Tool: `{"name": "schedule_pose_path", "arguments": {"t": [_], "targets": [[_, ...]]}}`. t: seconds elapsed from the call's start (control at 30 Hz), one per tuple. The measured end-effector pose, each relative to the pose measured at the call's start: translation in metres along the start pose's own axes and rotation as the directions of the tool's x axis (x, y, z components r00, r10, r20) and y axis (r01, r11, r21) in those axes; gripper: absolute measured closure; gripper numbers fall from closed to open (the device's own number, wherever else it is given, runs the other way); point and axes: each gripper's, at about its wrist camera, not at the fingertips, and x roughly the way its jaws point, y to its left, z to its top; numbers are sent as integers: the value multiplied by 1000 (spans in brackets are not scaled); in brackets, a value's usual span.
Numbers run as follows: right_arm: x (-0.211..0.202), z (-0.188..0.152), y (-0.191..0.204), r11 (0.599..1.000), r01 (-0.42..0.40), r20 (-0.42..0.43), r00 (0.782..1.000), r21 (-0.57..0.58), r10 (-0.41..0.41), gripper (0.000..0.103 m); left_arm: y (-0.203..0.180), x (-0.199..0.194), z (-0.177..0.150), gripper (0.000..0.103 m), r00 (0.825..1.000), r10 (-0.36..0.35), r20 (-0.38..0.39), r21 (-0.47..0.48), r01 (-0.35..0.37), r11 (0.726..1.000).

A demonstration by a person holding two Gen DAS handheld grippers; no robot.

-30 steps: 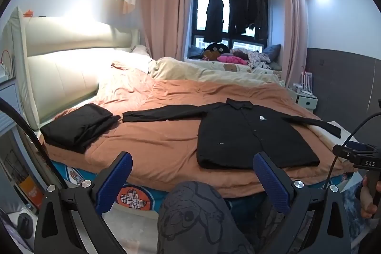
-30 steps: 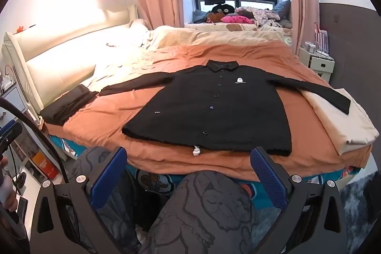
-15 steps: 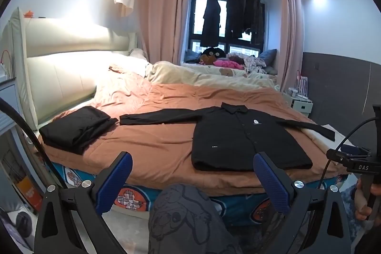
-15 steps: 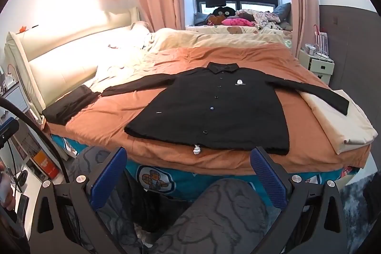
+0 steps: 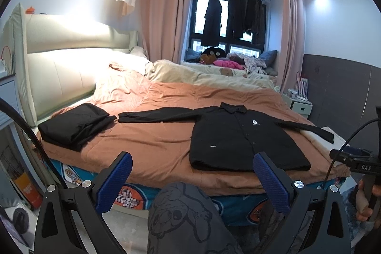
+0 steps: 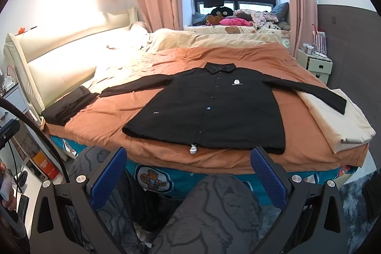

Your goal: Fold large clothes

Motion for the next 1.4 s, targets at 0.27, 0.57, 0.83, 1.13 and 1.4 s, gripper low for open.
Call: {"name": "schedule_pose_path", "arguments": {"t": [0.27, 0.57, 0.83, 1.13, 1.4], "targets": [[-2, 2, -2, 1000, -3, 8, 1000, 12, 3, 0, 1, 1, 1, 1, 1000, 12, 3, -6, -12, 1000], [-1, 5, -5, 1000, -14, 14, 1000, 19, 14, 0, 1, 1, 3, 1, 1000, 14, 13, -9, -14, 1000], [0, -1, -5, 1000, -12, 11, 1000, 20, 12, 0, 0, -2, 3, 1, 1000, 13, 11, -10, -13, 1000], [4, 5, -4, 999, -18, 6, 1000, 27, 17, 0, -1, -2, 3, 1, 1000, 15, 9, -5, -15, 1000], [6, 6, -4, 1000, -20, 9, 1000, 21, 19, 0, 3, 4, 3, 1, 1000, 16, 6, -11, -15, 1000]]}}
